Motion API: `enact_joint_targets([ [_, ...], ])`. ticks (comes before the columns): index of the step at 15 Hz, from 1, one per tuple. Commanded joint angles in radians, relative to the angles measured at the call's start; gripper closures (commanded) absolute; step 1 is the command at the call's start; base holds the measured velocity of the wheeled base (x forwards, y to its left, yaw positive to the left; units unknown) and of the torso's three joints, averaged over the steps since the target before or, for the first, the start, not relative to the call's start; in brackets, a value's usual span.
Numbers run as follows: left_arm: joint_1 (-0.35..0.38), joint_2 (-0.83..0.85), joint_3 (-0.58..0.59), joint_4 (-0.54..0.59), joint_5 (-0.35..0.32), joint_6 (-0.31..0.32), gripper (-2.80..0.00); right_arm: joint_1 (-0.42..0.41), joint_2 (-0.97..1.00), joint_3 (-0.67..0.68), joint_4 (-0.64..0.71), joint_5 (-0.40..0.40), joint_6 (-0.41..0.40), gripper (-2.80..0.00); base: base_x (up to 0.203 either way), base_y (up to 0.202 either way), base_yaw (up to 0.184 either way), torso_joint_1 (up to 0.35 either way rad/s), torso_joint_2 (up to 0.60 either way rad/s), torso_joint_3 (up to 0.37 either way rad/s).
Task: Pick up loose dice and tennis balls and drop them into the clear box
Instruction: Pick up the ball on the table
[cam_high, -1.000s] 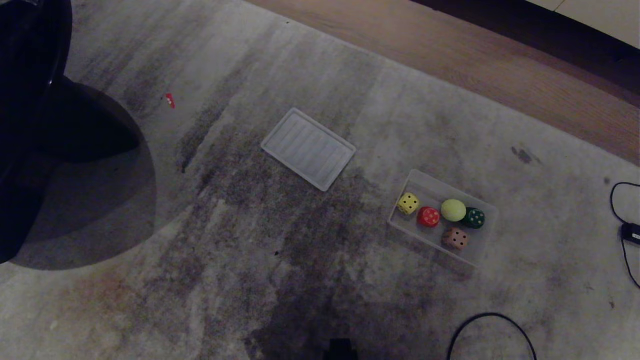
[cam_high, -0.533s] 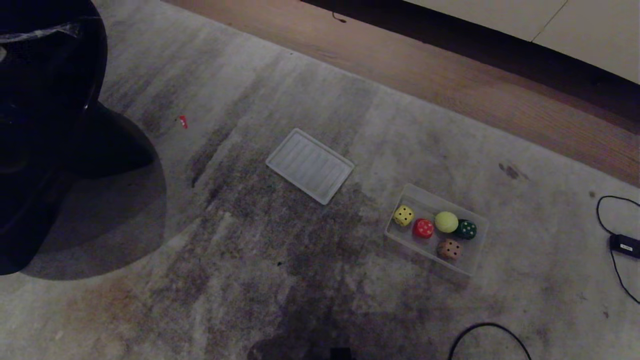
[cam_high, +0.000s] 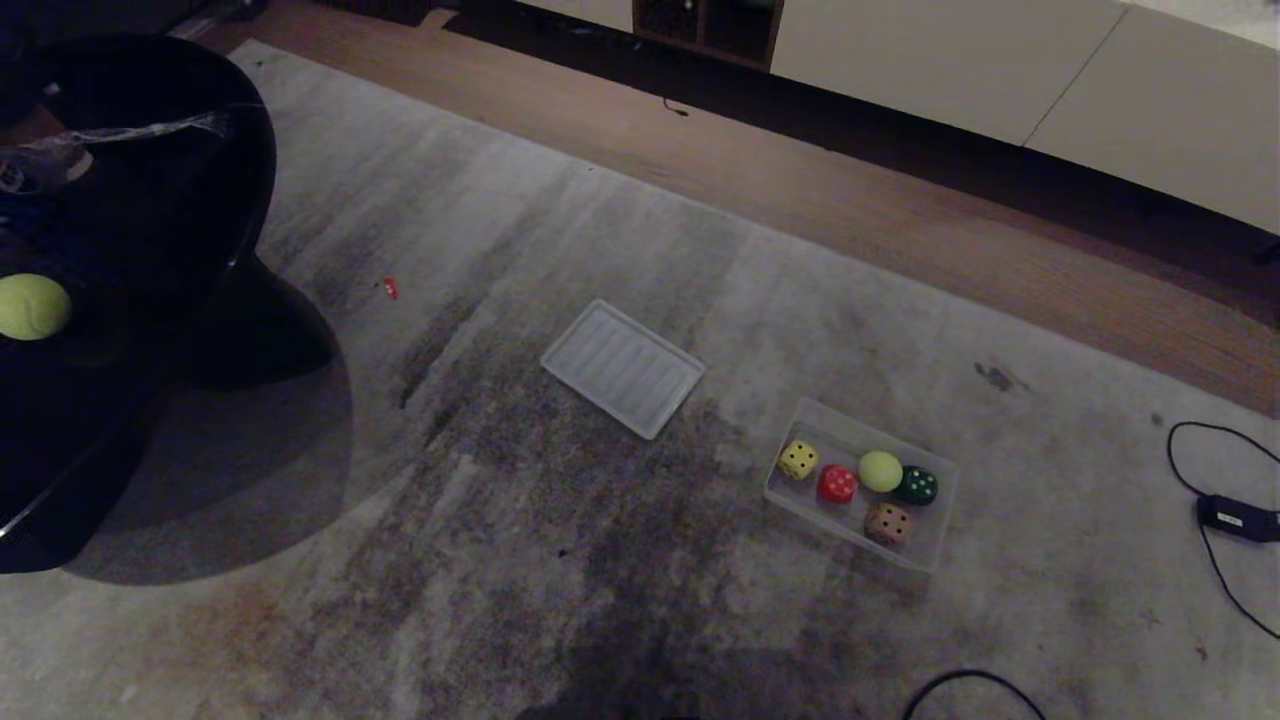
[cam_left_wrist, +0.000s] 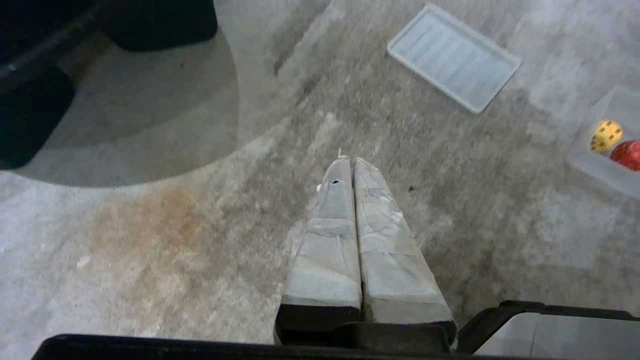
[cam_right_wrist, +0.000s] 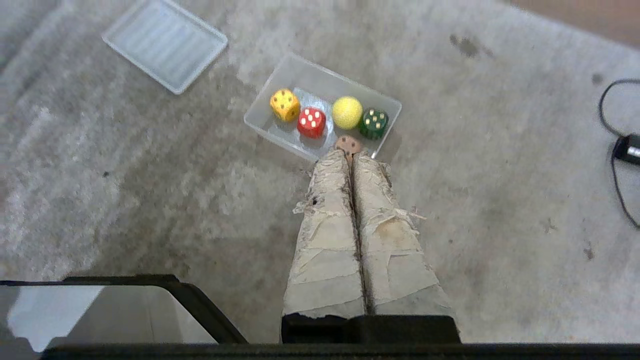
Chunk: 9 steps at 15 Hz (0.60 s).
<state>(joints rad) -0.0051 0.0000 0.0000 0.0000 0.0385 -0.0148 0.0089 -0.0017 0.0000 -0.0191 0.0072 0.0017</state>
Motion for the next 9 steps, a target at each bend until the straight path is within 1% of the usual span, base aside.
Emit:
enact_joint_targets([
  [1, -0.001, 0.002, 0.002, 0.000, 0.000, -0.001, 0.00, 0.000, 0.002, 0.008, -0.001, 0.000, 0.000, 0.00, 0.000, 0.000, 0.000, 0.001, 0.00, 0.199],
  [9, 0.001, 0.002, 0.002, 0.000, 0.001, -0.001, 0.00, 0.000, 0.002, 0.008, -0.001, 0.000, 0.000, 0.00, 0.000, 0.000, 0.000, 0.002, 0.00, 0.200],
])
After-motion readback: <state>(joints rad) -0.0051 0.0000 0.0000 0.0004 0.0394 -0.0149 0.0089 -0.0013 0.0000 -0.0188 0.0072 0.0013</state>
